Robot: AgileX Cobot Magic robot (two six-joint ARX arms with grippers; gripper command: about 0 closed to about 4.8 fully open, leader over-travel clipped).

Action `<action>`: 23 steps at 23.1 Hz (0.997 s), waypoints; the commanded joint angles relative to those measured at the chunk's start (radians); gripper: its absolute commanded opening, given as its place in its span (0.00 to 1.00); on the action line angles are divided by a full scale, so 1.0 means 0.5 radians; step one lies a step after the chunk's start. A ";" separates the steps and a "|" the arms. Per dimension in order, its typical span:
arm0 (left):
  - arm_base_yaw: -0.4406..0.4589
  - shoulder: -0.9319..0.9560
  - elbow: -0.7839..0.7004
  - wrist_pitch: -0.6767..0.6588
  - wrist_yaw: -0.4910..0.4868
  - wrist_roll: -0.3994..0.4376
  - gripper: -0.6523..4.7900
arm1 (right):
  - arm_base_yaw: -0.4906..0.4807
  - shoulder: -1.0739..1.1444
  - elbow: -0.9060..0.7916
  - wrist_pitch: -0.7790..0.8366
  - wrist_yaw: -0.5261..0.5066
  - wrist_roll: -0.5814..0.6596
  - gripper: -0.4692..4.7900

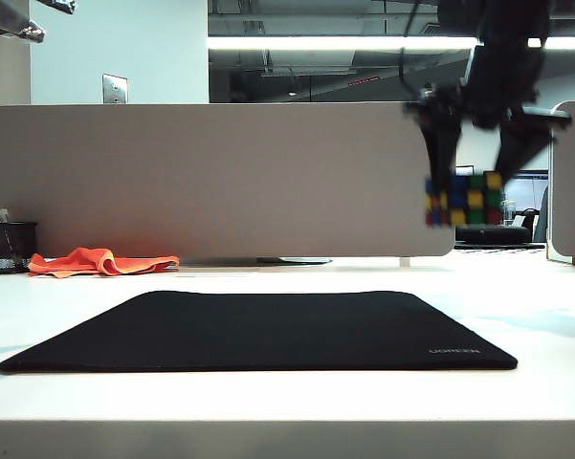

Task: Pick up the cube on the right side of the mouse pad, then place it in the center of the mouse pad.

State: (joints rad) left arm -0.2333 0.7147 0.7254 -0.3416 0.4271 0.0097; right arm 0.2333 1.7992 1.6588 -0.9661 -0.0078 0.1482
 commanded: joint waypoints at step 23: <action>0.002 -0.002 0.012 0.008 0.006 0.011 0.56 | 0.745 0.488 0.294 0.378 0.070 -0.088 0.65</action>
State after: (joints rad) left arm -0.2333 0.7147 0.7254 -0.3420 0.4271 0.0097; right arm 0.6014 2.0369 1.7988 -0.7975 0.0257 0.1043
